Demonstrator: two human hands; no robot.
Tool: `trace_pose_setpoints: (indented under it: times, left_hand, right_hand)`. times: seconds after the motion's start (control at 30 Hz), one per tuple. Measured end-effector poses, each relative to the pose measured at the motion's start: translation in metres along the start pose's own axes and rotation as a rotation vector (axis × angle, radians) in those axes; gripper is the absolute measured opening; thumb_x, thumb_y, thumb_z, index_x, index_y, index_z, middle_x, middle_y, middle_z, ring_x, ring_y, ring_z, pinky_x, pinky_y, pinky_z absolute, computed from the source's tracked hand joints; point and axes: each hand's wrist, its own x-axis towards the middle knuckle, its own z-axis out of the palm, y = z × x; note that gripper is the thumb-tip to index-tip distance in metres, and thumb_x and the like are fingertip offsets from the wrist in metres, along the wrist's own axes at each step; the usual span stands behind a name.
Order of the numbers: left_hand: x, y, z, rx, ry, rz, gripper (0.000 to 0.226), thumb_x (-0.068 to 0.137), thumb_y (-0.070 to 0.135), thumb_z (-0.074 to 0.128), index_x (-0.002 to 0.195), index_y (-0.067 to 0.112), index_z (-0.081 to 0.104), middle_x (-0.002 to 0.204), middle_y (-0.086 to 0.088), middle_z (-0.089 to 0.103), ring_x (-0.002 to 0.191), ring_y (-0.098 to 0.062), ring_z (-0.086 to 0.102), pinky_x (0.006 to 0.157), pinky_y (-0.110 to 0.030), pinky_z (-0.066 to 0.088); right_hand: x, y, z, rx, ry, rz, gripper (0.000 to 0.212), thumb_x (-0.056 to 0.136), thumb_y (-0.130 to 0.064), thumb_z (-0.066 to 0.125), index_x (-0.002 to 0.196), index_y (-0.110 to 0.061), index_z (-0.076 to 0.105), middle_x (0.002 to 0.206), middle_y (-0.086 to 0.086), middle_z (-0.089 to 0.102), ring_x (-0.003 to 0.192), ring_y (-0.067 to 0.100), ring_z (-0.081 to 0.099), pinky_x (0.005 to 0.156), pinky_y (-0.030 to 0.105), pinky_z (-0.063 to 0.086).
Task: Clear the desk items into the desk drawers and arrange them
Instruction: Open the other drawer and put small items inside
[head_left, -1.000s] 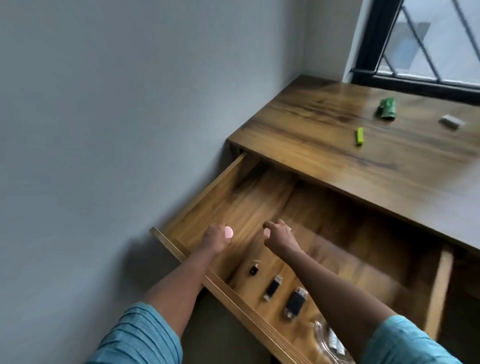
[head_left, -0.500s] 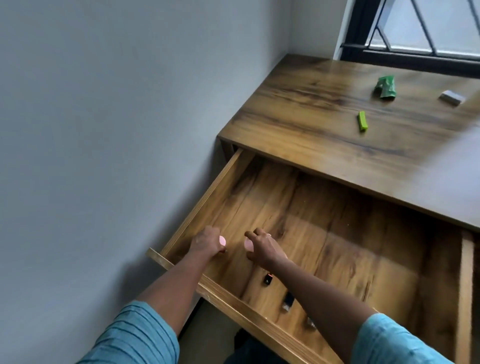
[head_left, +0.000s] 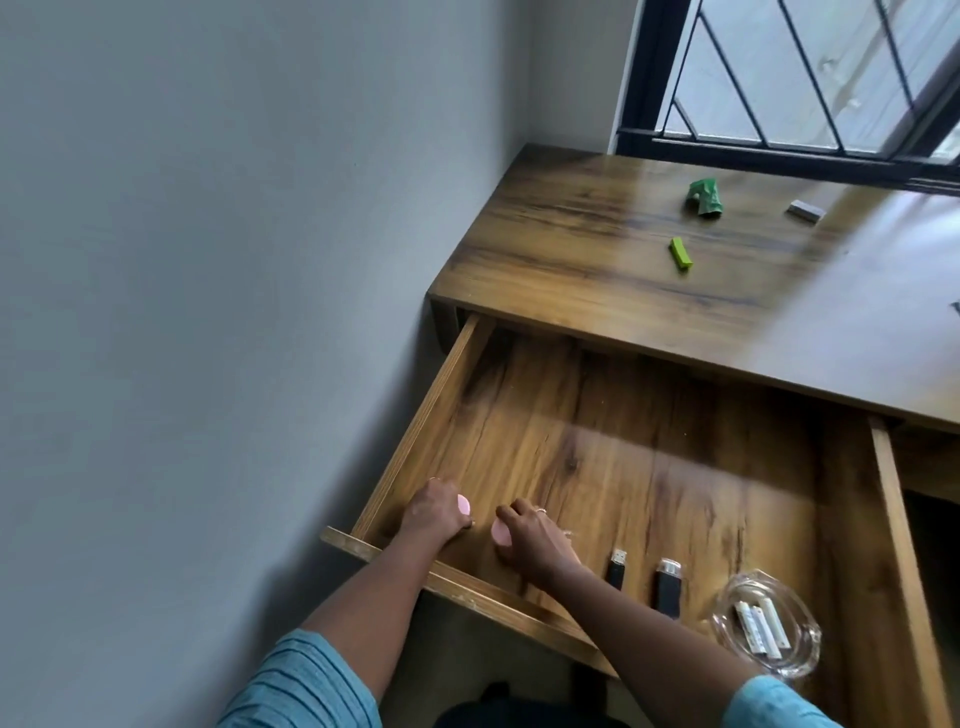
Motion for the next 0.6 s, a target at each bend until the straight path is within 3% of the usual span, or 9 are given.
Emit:
trace_pose_setpoints:
  times: [0.37, 0.6]
  left_hand:
    - [-0.007, -0.004, 0.008, 0.014, 0.015, 0.034, 0.050, 0.084, 0.031, 0.069, 0.128, 0.016, 0.050, 0.127, -0.008, 0.054, 0.116, -0.025, 0.056, 0.092, -0.032, 0.048]
    - [-0.008, 0.007, 0.002, 0.017, 0.017, 0.097, 0.053, 0.082, 0.033, 0.071, 0.127, 0.019, 0.047, 0.123, -0.005, 0.053, 0.108, -0.019, 0.058, 0.084, -0.029, 0.050]
  right_hand:
    - [-0.006, -0.008, 0.010, 0.007, 0.044, 0.086, 0.055, 0.092, -0.025, 0.056, 0.142, -0.022, 0.034, 0.142, 0.005, 0.041, 0.128, 0.025, 0.043, 0.104, 0.038, 0.042]
    - [-0.021, -0.003, -0.002, 0.070, 0.111, 0.075, 0.068, 0.088, -0.028, 0.062, 0.146, -0.023, 0.027, 0.149, 0.003, 0.031, 0.134, 0.023, 0.038, 0.107, 0.039, 0.040]
